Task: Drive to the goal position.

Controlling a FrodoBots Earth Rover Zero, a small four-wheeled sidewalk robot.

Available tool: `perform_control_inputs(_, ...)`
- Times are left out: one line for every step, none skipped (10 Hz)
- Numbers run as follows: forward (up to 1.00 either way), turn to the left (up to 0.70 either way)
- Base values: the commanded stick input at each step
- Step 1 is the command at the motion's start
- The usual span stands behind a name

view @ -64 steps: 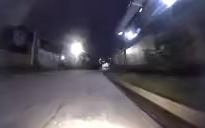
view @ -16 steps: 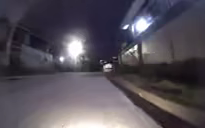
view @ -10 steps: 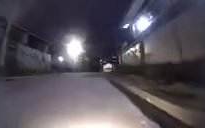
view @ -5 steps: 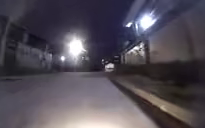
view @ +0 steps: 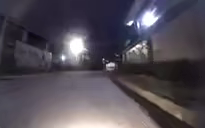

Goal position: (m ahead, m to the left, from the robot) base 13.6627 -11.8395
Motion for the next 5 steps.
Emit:
perform_control_inputs(0.70, -0.17)
perform_control_inputs(0.70, -0.33)
perform_control_inputs(0.70, -0.10)
perform_control_inputs(0.70, 0.00)
perform_control_inputs(0.70, -0.18)
